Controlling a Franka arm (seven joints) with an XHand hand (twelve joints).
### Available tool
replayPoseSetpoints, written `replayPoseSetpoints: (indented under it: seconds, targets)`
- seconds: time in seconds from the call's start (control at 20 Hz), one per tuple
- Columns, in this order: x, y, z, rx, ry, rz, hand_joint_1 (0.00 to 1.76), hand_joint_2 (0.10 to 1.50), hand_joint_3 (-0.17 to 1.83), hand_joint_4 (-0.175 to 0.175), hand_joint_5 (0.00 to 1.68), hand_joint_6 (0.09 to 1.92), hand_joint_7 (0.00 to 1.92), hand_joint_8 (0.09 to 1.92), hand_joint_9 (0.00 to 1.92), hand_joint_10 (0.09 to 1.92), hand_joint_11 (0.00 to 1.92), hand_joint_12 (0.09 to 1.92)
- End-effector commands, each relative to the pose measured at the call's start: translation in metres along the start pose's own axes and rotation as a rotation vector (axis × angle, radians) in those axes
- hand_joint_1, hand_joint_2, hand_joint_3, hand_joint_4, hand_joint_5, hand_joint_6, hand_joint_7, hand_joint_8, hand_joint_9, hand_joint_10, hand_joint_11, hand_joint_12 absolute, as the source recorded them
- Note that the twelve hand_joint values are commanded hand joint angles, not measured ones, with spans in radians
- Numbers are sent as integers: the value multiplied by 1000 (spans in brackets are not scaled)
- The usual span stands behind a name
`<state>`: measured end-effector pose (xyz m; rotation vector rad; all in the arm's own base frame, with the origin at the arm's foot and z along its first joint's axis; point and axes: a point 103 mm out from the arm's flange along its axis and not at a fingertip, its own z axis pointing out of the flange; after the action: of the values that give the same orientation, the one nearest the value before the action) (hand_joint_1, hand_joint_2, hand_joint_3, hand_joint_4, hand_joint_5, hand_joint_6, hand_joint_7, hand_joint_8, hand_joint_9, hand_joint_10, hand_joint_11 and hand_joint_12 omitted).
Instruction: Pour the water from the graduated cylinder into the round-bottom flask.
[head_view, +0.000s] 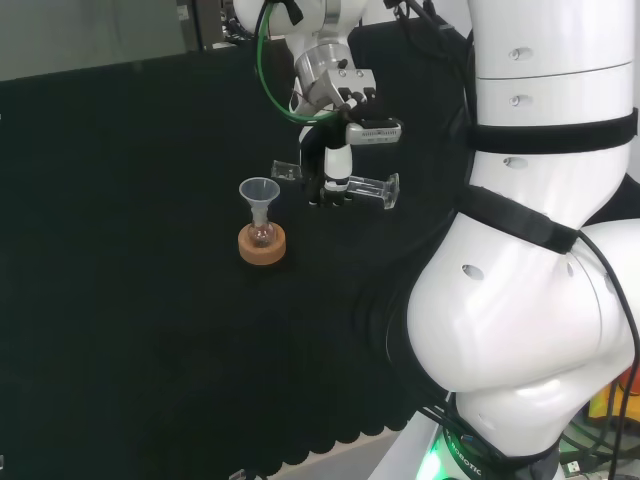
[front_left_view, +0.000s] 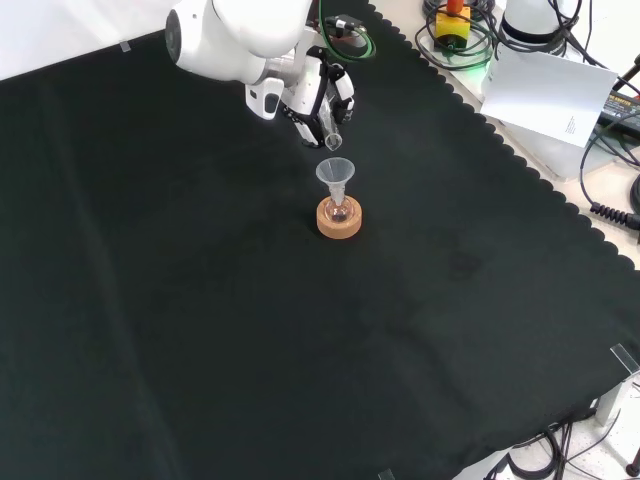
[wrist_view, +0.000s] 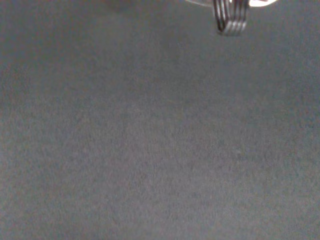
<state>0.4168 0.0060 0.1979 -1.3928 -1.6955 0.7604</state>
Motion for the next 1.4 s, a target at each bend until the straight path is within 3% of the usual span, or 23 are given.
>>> replayPoseSetpoints:
  seconds: [0.05, 1.4]
  targets:
    - [4, -3, -3, 22, -24, 27, 1462, 905, 738, -108, 836, 865, 820, 770, 1099, 482, 994, 868]
    - [19, -11, -12, 124, -126, 150, 1464, 906, 736, -109, 838, 861, 814, 779, 1096, 494, 996, 862]
